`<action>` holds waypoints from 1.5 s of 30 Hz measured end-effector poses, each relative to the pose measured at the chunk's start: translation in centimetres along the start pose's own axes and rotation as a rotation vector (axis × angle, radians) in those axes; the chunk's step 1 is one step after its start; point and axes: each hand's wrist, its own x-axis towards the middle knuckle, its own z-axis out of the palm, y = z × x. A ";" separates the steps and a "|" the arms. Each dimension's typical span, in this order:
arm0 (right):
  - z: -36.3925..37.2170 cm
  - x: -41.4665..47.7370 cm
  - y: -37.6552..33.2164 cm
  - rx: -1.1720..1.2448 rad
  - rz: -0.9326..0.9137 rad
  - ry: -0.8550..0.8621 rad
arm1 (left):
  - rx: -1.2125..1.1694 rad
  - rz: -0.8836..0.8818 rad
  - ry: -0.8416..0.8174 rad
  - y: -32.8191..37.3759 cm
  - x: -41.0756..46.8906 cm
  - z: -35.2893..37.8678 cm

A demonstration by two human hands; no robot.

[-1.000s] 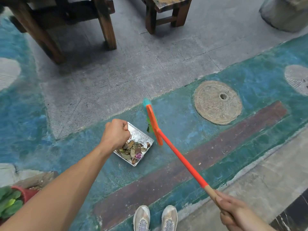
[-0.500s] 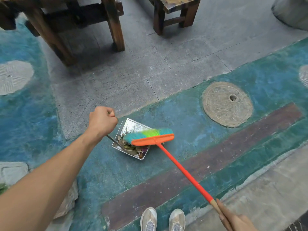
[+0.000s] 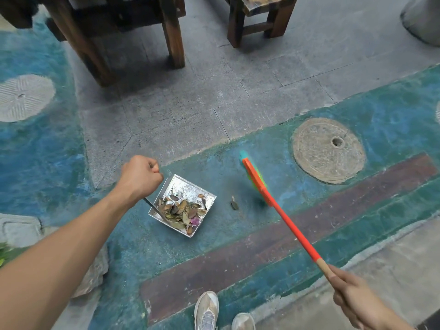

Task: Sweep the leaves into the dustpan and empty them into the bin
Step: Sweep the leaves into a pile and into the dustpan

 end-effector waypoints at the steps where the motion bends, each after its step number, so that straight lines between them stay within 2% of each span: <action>1: 1.0 0.5 -2.0 -0.005 0.029 0.001 | 0.023 0.019 -0.006 0.3 -0.3 0.4; 4: 2.6 2.6 -5.4 -0.224 -0.048 0.059 | 0.093 0.078 -0.035 0.5 -1.3 2.1; 6: 3.7 4.1 -6.5 -0.281 -0.066 0.065 | 0.114 0.115 -0.080 0.7 -2.0 3.5; 11: 6.5 7.0 -8.0 -0.426 -0.106 0.015 | 0.172 0.151 -0.170 0.9 -3.8 7.0; 15: 8.4 6.4 -7.5 -0.471 -0.110 -0.099 | 0.166 0.172 -0.230 0.9 -5.2 9.6; 18: 9.1 3.6 -6.5 -0.394 -0.083 -0.183 | 0.152 0.153 -0.222 1.0 -5.4 10.2; 24: 6.0 -3.5 -4.9 0.131 0.129 -0.475 | 0.167 0.118 -0.233 0.6 -5.0 10.1; 26: 4.7 -4.4 -5.0 0.243 0.173 -0.496 | 0.165 0.107 -0.232 0.5 -5.2 10.3; 30: 3.5 -2.5 -7.0 0.216 0.102 -0.405 | 0.145 0.081 -0.244 0.1 -5.3 10.1; 35: 6.6 1.5 -10.3 -0.041 -0.098 -0.259 | 0.154 0.074 -0.232 -0.8 -5.9 9.8; 37: 8.6 1.7 -10.4 -0.102 -0.119 -0.259 | 0.153 0.078 -0.221 -1.3 -6.3 9.7; 41: 10.3 -1.2 -7.9 -0.015 0.026 -0.418 | 0.144 0.074 -0.210 -1.6 -6.4 9.6; 45: 7.1 -4.3 -6.6 0.380 0.263 -0.599 | 0.129 0.075 -0.233 -1.8 -6.6 9.8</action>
